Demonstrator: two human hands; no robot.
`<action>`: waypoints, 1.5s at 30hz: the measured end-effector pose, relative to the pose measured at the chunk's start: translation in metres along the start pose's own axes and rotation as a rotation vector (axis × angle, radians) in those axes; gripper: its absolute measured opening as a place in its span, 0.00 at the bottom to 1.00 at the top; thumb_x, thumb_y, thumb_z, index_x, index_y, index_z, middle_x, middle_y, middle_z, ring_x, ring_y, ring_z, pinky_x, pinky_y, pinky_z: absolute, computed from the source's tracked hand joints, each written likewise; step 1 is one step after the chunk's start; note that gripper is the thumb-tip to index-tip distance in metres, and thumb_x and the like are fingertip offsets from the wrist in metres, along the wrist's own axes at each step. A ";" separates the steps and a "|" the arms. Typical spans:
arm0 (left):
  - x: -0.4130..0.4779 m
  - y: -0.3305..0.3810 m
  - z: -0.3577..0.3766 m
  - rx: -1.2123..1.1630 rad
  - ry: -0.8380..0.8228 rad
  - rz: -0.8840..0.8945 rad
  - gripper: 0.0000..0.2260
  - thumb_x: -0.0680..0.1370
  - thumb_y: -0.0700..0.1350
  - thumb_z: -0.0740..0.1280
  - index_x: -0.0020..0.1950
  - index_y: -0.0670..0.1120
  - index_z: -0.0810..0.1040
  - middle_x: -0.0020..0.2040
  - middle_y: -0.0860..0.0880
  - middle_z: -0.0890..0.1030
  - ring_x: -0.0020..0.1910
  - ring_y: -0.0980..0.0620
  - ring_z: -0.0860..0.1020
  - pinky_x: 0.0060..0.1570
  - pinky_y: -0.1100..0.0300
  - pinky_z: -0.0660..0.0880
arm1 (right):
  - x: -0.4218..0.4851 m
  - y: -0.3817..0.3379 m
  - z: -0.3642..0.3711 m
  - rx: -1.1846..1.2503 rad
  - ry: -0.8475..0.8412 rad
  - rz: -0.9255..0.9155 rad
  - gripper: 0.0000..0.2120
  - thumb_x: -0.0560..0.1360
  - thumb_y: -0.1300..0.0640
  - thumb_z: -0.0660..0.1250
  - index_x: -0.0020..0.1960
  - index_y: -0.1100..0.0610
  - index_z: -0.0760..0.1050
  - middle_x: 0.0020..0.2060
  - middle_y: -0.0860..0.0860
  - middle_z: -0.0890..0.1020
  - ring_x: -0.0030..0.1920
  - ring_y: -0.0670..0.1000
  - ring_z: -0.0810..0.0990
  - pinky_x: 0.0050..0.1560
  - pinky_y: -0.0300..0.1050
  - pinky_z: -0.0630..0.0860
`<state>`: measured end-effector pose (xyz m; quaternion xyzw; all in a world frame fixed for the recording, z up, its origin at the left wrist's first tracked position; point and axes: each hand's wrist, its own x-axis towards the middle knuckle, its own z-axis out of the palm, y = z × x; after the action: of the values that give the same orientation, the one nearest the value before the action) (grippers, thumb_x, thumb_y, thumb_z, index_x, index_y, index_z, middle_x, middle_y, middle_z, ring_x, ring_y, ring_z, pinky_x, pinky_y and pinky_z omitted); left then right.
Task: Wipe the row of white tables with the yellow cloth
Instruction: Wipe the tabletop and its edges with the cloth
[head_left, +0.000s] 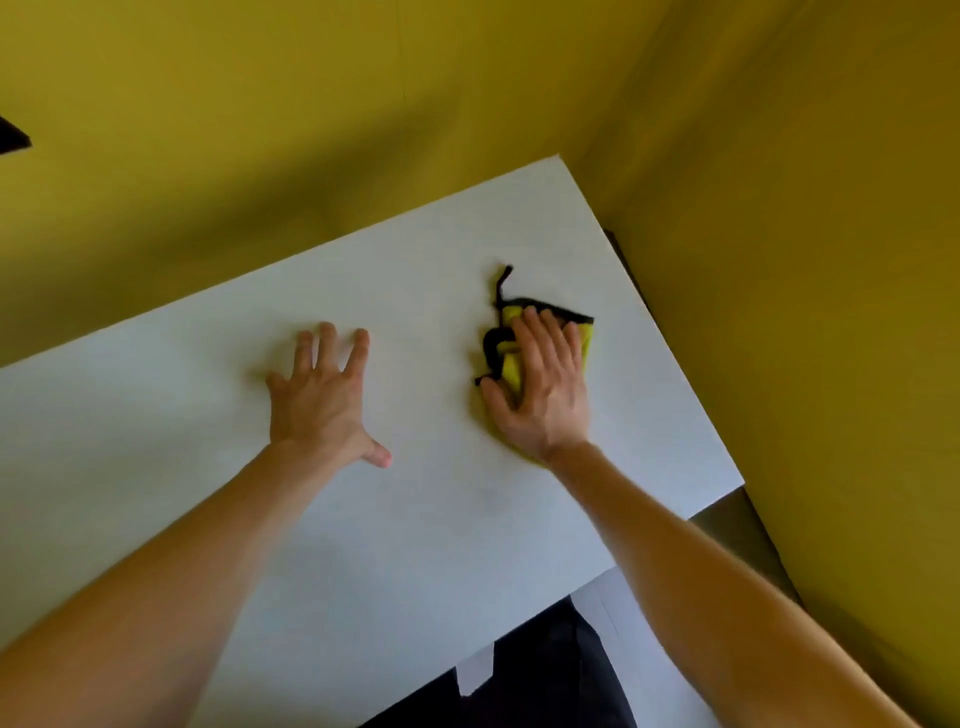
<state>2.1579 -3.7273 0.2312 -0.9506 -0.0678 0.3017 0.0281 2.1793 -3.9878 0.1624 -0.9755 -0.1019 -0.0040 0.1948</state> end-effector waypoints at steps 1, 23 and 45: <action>0.000 -0.001 0.000 -0.004 0.004 0.007 0.76 0.53 0.75 0.83 0.87 0.56 0.40 0.87 0.45 0.43 0.87 0.40 0.47 0.74 0.34 0.70 | -0.026 -0.025 0.007 0.045 -0.088 -0.137 0.41 0.78 0.39 0.72 0.84 0.59 0.67 0.84 0.57 0.67 0.86 0.59 0.59 0.84 0.68 0.54; -0.004 -0.056 -0.009 -0.191 -0.070 -0.282 0.72 0.61 0.67 0.86 0.88 0.55 0.37 0.88 0.43 0.42 0.88 0.37 0.46 0.78 0.30 0.65 | 0.051 -0.047 0.025 0.031 -0.312 -0.658 0.37 0.79 0.42 0.71 0.84 0.53 0.68 0.85 0.53 0.66 0.87 0.56 0.58 0.86 0.64 0.54; -0.001 -0.069 0.011 -0.198 -0.097 -0.273 0.71 0.62 0.73 0.82 0.88 0.52 0.38 0.89 0.42 0.43 0.88 0.35 0.46 0.78 0.32 0.68 | 0.179 0.011 0.026 -0.097 0.018 -0.026 0.31 0.80 0.46 0.68 0.79 0.57 0.73 0.80 0.58 0.73 0.82 0.62 0.66 0.84 0.68 0.55</action>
<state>2.1435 -3.6592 0.2292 -0.9150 -0.2269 0.3323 -0.0284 2.3562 -3.9527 0.1430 -0.9824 -0.1124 -0.0202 0.1481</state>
